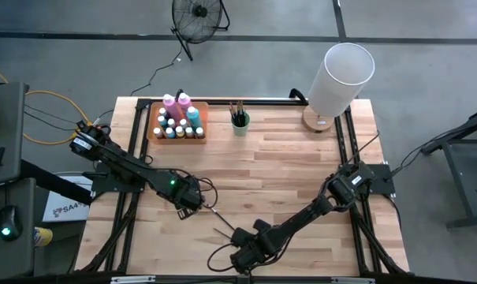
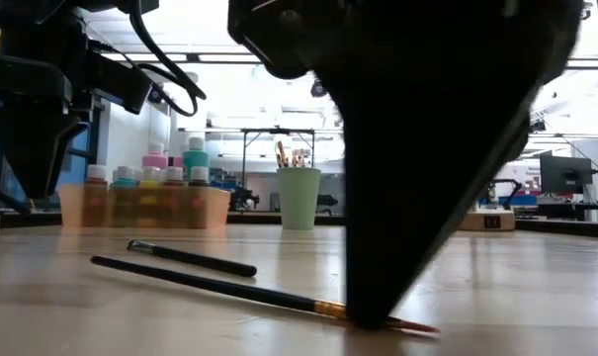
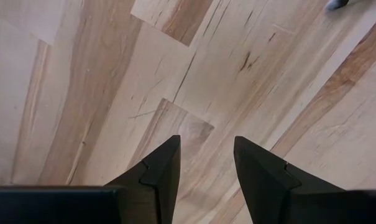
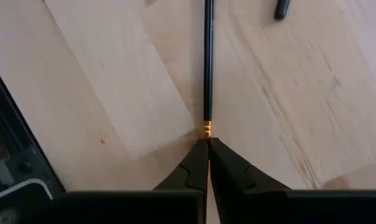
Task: Pick & Place Paint Supplies
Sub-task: Put the black paint brush into the green cup
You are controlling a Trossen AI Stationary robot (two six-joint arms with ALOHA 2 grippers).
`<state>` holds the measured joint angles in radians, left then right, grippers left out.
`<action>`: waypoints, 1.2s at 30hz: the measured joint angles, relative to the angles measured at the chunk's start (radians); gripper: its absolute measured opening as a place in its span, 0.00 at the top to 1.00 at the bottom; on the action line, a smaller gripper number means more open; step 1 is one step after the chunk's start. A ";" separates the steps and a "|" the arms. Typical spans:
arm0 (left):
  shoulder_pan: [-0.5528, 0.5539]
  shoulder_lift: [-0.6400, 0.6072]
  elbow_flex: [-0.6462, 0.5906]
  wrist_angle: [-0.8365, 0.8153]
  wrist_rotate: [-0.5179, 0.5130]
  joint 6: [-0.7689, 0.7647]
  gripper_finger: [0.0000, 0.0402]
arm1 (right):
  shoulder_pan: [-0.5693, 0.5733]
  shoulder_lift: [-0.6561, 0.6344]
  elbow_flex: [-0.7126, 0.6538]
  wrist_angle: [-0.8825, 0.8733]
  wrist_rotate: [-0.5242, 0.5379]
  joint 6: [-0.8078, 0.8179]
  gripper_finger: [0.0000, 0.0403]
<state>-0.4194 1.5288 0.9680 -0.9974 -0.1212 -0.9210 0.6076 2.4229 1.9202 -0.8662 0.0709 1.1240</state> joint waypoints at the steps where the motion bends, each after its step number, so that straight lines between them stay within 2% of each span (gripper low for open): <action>1: 0.000 0.000 0.000 0.000 0.002 0.000 0.64 | -0.001 -0.007 -0.002 -0.005 -0.001 0.001 0.99; 17: 0.000 0.000 0.000 0.006 0.008 0.021 0.64 | -0.017 -0.042 -0.006 -0.038 -0.007 0.028 0.99; 19: 0.000 0.000 0.000 0.033 0.008 0.082 0.64 | -0.017 -0.046 -0.006 -0.038 -0.007 0.027 0.99; 29: 0.000 0.000 0.000 0.345 -0.030 0.621 0.64 | -0.024 -0.058 -0.007 -0.039 0.015 0.022 0.99; 36: 0.000 0.000 0.000 0.442 -0.034 0.768 0.64 | -0.025 -0.039 -0.004 -0.020 0.027 0.005 0.99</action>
<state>-0.4194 1.5288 0.9676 -0.5558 -0.1551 -0.1526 0.5827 2.3838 1.9157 -0.8857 0.0975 1.1294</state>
